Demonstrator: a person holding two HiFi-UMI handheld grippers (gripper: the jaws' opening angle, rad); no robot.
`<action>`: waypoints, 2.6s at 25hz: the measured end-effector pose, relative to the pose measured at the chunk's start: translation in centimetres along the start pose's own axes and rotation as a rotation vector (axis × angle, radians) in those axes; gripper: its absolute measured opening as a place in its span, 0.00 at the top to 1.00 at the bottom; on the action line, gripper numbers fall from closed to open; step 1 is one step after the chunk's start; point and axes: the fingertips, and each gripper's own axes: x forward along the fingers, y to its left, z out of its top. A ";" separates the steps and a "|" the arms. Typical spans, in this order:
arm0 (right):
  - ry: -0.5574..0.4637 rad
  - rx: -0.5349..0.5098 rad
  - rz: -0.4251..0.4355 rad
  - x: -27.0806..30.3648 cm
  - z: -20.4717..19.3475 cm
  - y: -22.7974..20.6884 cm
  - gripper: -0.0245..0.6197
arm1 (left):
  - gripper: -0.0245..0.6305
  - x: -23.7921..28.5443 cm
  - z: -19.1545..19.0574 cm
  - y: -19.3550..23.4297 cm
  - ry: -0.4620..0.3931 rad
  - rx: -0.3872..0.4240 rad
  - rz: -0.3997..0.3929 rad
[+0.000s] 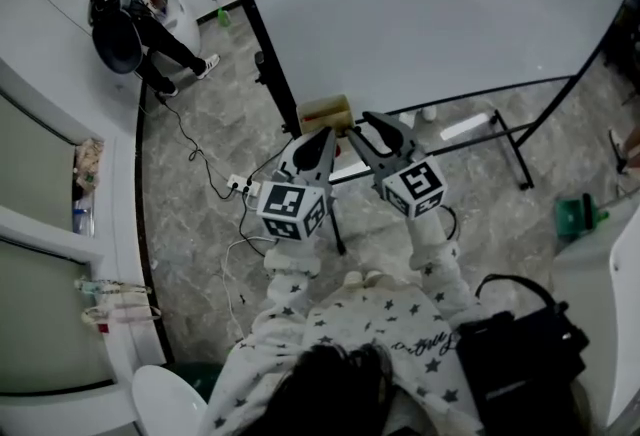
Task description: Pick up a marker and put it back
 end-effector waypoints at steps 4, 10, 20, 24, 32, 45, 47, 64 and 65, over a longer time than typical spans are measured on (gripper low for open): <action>0.049 0.013 -0.010 1.2 -2.6 -0.4 0.74 | 0.96 0.9 -0.4 0.9 0.004 -0.016 -0.006; 0.078 0.076 -0.029 1.7 -5.8 -0.7 0.74 | 0.96 1.2 -1.8 1.4 0.027 -0.031 -0.006; 0.117 0.045 -0.039 1.9 -6.7 -0.8 0.83 | 0.96 1.2 -3.4 1.4 0.029 -0.039 -0.005; 0.108 0.043 -0.030 2.1 -6.4 -0.7 0.83 | 0.96 1.4 -3.9 1.3 0.032 -0.038 -0.010; 0.117 0.031 0.031 2.5 -2.5 -0.3 0.83 | 0.96 1.3 -2.2 0.8 0.038 -0.001 -0.026; 0.047 0.020 0.146 -0.1 7.1 1.2 0.83 | 0.96 -1.2 4.3 -2.0 0.026 0.055 -0.106; 0.032 0.018 0.155 -0.5 7.7 1.1 0.83 | 0.96 -1.4 4.8 -2.2 0.017 0.054 -0.119; 0.012 0.034 0.183 -0.5 7.7 1.3 0.83 | 0.96 -0.8 4.4 -2.2 0.035 0.071 -0.132; 0.009 0.036 0.186 -0.5 7.8 1.3 0.83 | 0.96 -0.8 4.3 -2.2 0.040 0.071 -0.135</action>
